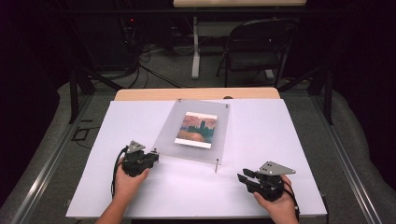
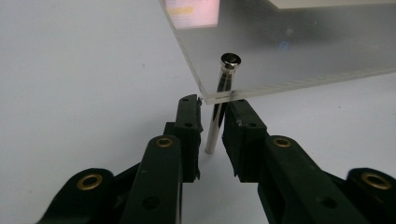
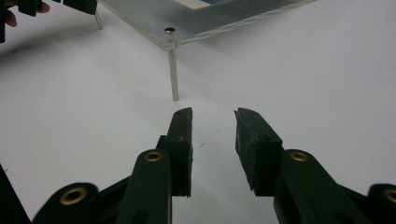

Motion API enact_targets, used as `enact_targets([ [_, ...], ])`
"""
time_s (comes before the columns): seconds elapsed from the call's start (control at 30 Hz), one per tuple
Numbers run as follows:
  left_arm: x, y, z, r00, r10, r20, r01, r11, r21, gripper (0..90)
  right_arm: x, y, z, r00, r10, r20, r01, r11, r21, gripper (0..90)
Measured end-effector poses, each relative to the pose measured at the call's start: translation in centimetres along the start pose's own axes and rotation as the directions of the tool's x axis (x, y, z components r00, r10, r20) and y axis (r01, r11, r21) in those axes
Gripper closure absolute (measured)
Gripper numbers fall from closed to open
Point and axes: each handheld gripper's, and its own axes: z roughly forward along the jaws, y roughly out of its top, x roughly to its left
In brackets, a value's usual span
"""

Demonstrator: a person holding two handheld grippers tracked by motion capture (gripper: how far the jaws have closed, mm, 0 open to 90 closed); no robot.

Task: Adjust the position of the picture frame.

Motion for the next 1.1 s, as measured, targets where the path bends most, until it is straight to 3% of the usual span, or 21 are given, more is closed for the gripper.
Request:
enact_targets([
  [0.47, -0.4, 0.2, 0.4, 0.9999, 0.005, -0.013, -0.005, 1.0, -0.007, 84.4, 0.5, 0.2, 0.4, 1.0, 0.001, 0.004, -0.001, 1.0, 0.023, 68.7],
  [0.87, -0.3, 0.1, 0.4, 1.0, 0.002, -0.001, -0.002, 1.0, -0.008, 84.5, 1.7, 1.1, 3.2, 1.0, 0.007, 0.003, -0.007, 0.998, 0.058, 67.8],
  [1.1, -0.3, 0.1, 0.4, 1.0, -0.003, -0.001, 0.003, 0.9999, -0.011, 84.5, 2.7, 2.1, 6.2, 0.9997, -0.01, -0.022, 0.012, 0.995, 0.098, 69.9],
])
